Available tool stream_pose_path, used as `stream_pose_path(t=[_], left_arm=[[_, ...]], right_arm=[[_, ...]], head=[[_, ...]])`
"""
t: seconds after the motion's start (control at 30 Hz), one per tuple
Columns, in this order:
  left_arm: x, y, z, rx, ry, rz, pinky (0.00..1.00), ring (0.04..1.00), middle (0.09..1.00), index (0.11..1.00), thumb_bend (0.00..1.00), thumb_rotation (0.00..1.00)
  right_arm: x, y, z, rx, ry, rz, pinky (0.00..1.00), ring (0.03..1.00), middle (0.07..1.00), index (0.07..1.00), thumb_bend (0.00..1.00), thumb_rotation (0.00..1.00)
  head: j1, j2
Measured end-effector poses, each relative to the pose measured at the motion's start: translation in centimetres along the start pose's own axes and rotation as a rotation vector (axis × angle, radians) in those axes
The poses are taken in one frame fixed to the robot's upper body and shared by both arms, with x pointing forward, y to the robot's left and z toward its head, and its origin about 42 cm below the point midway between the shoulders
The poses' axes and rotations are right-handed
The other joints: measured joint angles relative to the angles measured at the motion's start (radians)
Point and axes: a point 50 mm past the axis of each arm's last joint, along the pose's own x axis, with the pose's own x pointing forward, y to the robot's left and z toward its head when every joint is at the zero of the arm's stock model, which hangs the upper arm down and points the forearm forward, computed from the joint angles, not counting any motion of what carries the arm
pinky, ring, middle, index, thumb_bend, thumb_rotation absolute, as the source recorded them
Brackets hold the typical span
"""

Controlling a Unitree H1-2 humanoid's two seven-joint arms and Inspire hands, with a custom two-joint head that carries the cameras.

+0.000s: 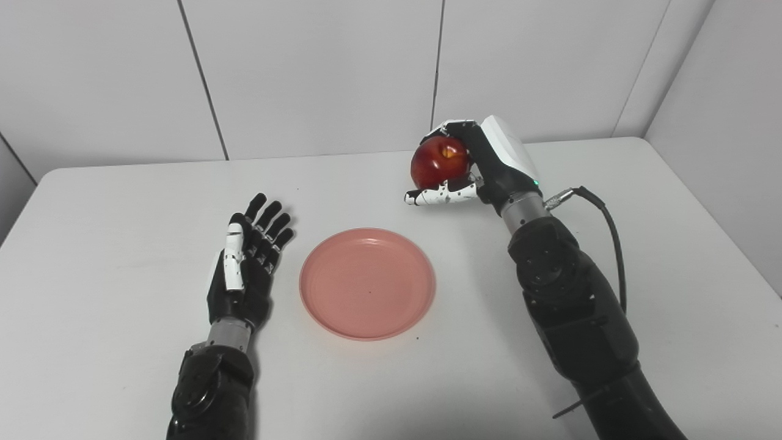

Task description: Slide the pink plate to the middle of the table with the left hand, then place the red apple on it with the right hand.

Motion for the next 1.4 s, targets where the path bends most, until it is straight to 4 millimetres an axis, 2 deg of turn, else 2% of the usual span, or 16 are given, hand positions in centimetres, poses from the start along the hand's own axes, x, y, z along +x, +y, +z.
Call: stream_pose_path(t=[0.13,0.27,0.57,1.03,1.4], left_arm=[[0.0,-0.3,-0.1,0.003,0.001,0.005,0.90,0.888,0.895,0.887,0.33,1.00],[0.0,-0.4,-0.1,0.007,0.001,0.009,0.90,0.891,0.898,0.888,0.34,1.00],[0.1,-0.6,-0.2,-0.004,-0.003,0.028,0.90,0.888,0.892,0.880,0.35,1.00],[0.3,-0.5,-0.1,-0.015,-0.012,0.057,0.89,0.885,0.890,0.875,0.35,1.00],[0.3,-0.4,0.0,-0.023,-0.017,0.073,0.88,0.877,0.883,0.869,0.35,1.00]], right_arm=[[-0.1,1.5,1.2,0.013,-0.035,0.033,0.36,0.424,0.488,0.484,0.52,0.13],[-0.1,2.4,2.1,0.027,-0.065,0.052,0.30,0.384,0.460,0.485,0.52,0.13],[-0.2,5.6,3.6,0.022,-0.108,0.142,0.31,0.390,0.474,0.485,0.52,0.13],[-0.3,8.6,2.9,-0.011,-0.108,0.210,0.31,0.379,0.466,0.484,0.52,0.13],[-1.5,10.3,2.3,-0.015,-0.087,0.256,0.31,0.381,0.472,0.485,0.52,0.13]], head=[[0.021,0.002],[0.041,0.006],[0.080,0.012],[0.107,0.025],[0.117,0.040]])
